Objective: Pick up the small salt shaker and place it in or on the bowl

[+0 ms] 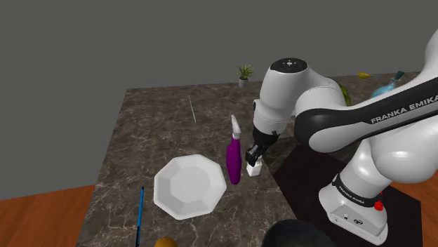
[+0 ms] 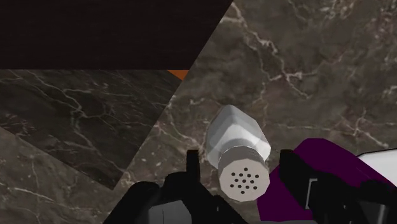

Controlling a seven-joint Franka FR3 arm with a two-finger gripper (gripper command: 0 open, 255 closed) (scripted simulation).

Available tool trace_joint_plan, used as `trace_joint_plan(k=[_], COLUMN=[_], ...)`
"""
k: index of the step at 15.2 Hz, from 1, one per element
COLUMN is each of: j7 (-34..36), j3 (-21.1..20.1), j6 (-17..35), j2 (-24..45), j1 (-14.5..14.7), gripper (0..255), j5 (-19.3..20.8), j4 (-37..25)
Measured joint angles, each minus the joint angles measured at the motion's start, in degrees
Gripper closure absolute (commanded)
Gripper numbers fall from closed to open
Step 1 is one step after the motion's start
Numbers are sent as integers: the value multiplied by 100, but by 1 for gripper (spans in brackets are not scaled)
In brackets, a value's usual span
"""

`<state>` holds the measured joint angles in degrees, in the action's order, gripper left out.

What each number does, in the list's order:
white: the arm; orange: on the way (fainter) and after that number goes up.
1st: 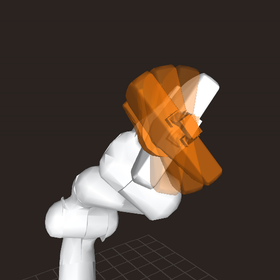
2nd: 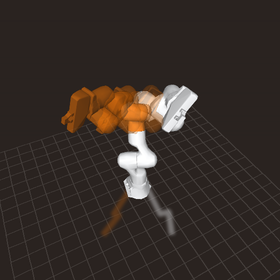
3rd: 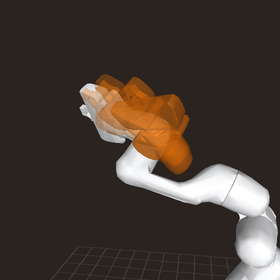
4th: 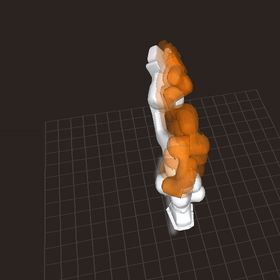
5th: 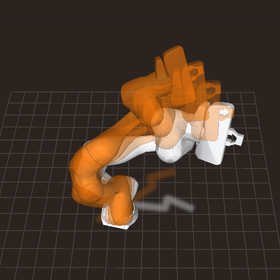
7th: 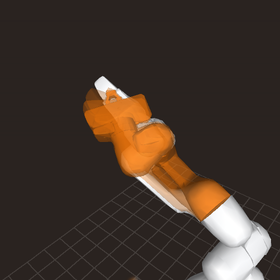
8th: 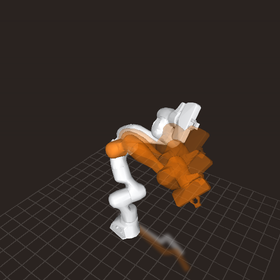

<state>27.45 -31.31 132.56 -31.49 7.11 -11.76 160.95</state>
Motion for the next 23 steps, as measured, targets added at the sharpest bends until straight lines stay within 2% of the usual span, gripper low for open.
trace_joint_plan(k=[10,23], j7=[-8,-175], j3=[13,369], j6=[-43,-1267], j2=[-30,-699], j1=[6,86], gripper=[255,255], j5=[-2,61], j4=[-18,-584])
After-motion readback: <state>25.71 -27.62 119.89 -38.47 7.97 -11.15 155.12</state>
